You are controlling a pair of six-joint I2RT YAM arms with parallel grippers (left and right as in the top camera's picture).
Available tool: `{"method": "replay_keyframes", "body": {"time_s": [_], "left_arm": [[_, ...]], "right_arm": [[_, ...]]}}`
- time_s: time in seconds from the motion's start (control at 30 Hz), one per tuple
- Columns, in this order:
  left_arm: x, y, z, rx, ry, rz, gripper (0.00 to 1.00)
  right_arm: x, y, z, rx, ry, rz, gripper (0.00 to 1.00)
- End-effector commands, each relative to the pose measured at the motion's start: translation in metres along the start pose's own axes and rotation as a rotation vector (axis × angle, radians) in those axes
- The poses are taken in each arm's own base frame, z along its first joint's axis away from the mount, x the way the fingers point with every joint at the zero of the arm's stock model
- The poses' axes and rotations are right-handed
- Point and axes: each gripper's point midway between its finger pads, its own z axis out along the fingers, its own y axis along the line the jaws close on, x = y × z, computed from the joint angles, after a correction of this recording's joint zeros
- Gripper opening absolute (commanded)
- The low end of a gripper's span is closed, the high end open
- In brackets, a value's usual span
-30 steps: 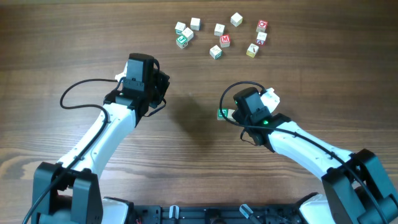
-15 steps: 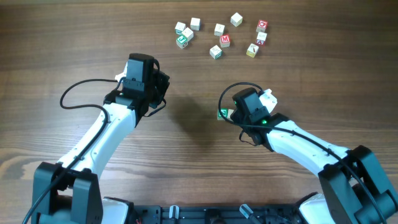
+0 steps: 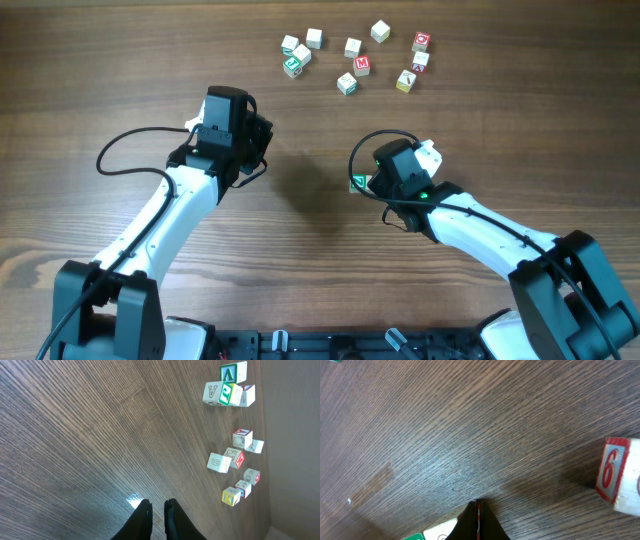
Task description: Form a horizontal line
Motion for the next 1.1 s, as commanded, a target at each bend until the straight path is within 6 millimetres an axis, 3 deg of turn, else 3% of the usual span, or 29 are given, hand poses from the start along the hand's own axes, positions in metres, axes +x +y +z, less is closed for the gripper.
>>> {"method": "replay_keyframes", "body": {"time_s": [0.0, 1.07], "left_arm": [[0.002, -0.004, -0.004, 0.017, 0.007, -0.005, 0.13], [0.002, -0.004, -0.004, 0.017, 0.007, -0.005, 0.13]], "right_arm": [[0.001, 0.003, 0.002, -0.006, 0.01, -0.021, 0.04], [0.01, 0.0, 0.001, 0.001, 0.058, 0.004, 0.05]]}}
